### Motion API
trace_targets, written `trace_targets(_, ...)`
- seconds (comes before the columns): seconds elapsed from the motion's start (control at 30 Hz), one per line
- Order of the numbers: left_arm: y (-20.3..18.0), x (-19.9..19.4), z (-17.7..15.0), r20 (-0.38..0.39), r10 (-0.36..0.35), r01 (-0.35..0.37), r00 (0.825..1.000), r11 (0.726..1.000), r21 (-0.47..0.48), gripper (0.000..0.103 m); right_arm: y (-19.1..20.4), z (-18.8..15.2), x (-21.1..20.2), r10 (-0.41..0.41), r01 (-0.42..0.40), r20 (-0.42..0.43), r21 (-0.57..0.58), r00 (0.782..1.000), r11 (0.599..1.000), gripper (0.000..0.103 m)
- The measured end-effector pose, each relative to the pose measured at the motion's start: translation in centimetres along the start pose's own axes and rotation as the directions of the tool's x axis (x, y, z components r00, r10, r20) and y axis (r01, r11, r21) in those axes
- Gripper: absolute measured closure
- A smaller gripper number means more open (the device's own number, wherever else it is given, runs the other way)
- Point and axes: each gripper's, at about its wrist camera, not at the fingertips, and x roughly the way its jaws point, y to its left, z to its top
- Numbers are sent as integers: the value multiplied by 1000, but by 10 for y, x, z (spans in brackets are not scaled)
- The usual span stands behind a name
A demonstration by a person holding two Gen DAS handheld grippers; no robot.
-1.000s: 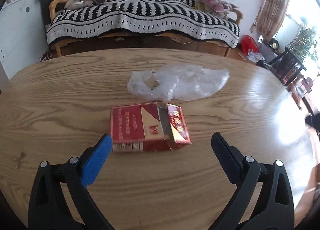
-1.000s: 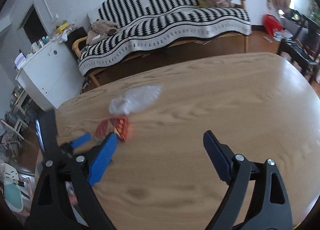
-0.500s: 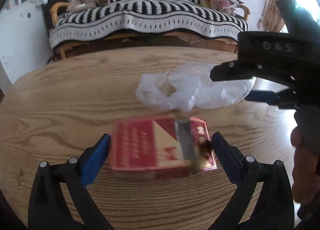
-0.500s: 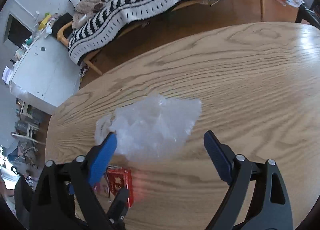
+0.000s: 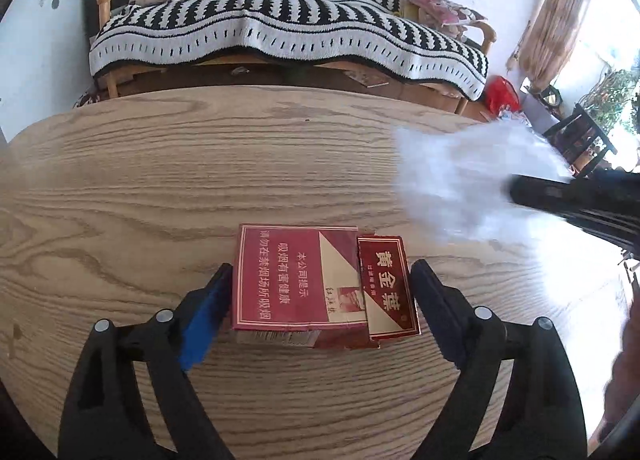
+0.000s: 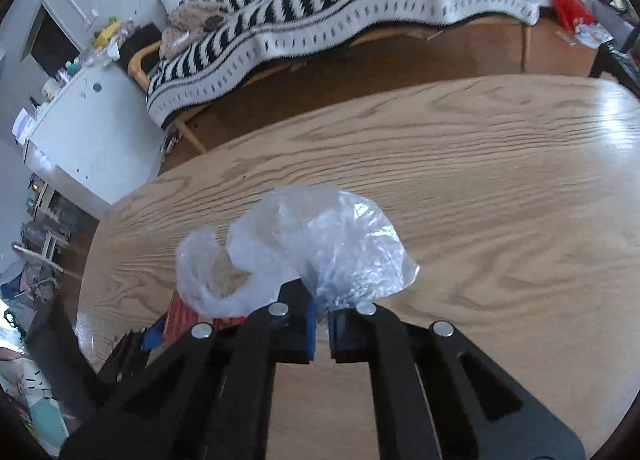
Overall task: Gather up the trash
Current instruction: 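Grasp the red cigarette pack with the left gripper while the right gripper grasps the plastic bag, then carry the cigarette pack and plastic bag over the bin and release both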
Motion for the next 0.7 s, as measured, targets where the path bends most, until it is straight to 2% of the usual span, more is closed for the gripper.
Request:
trace_targets(0.17, -11, -11, -3, -13, 10, -10, 1000, 1000, 26, 21, -37, -33, -74, -49, 48, 81, 15, 996, 999, 98)
trace_targets(0.37, -32, -54, -8, 18, -32, 31, 999, 999, 43, 21, -96, -95, -162, -114, 101, 156, 87, 981, 991, 98)
trace_targets(0.5, -63, -90, -23, 36, -63, 59, 997, 993, 106, 21, -137, -152, -218, -185, 159, 173, 154, 967, 975, 98)
trace_targets(0.6, -93, -119, -42, 36, -111, 105, 993, 983, 149, 21, -165, -197, -258, -239, 202, 179, 202, 955, 958, 98)
trace_targets(0.7, -141, -153, -72, 28, -192, 182, 981, 961, 209, 21, -198, -245, -305, -295, 241, 192, 265, 936, 934, 98)
